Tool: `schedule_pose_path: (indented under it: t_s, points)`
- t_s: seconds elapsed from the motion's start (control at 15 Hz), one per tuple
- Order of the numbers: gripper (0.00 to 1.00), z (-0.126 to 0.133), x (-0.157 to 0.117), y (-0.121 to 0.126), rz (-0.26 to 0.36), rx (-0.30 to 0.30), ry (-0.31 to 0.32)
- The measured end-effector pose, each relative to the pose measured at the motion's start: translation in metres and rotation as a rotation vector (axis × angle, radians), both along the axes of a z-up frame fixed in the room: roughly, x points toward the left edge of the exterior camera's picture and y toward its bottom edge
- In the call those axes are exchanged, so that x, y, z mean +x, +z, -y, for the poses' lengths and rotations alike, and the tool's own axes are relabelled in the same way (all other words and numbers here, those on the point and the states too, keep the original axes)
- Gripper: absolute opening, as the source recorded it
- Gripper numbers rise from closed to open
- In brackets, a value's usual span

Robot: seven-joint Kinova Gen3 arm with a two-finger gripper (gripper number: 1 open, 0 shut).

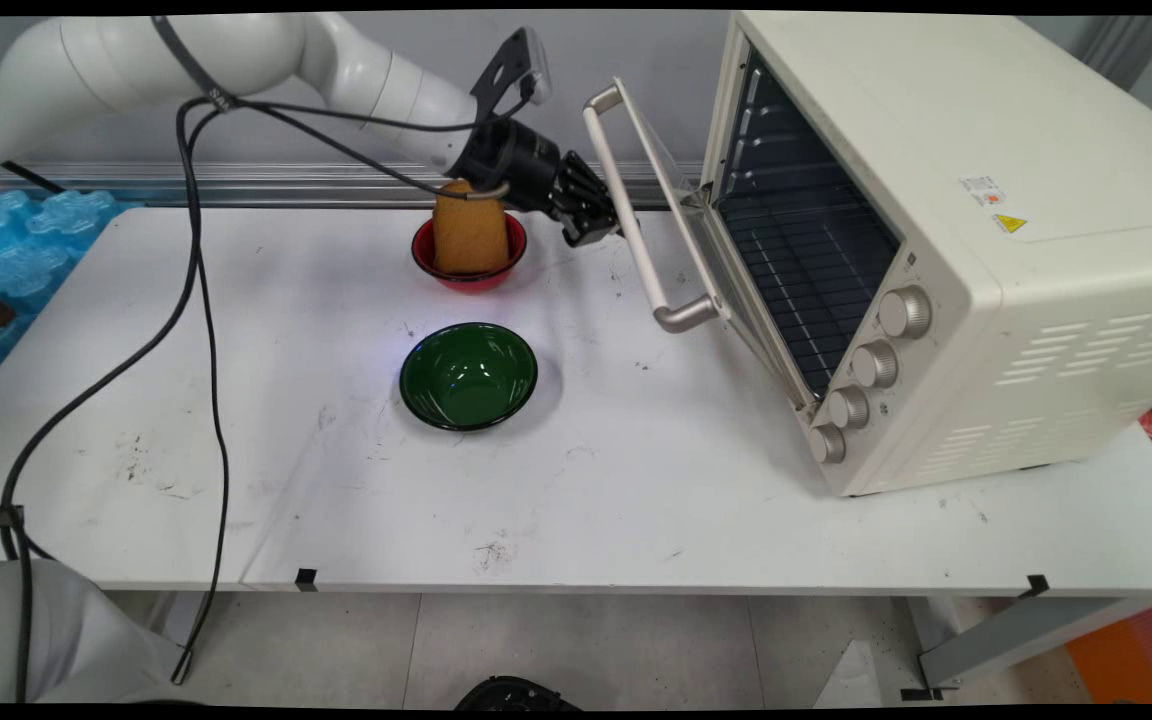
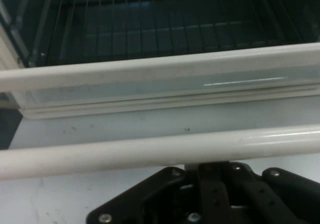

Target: Close the oven

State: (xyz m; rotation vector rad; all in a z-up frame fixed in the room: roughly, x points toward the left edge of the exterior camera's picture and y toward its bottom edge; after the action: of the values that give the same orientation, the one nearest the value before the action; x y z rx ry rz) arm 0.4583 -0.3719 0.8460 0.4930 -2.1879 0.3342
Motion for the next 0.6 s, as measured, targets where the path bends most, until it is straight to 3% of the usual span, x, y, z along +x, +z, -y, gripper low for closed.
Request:
schedule_pose_path:
  t_s: [0.6]
  points:
    - [0.00, 0.018, -0.010, 0.027, -0.018, 0.025, 0.022]
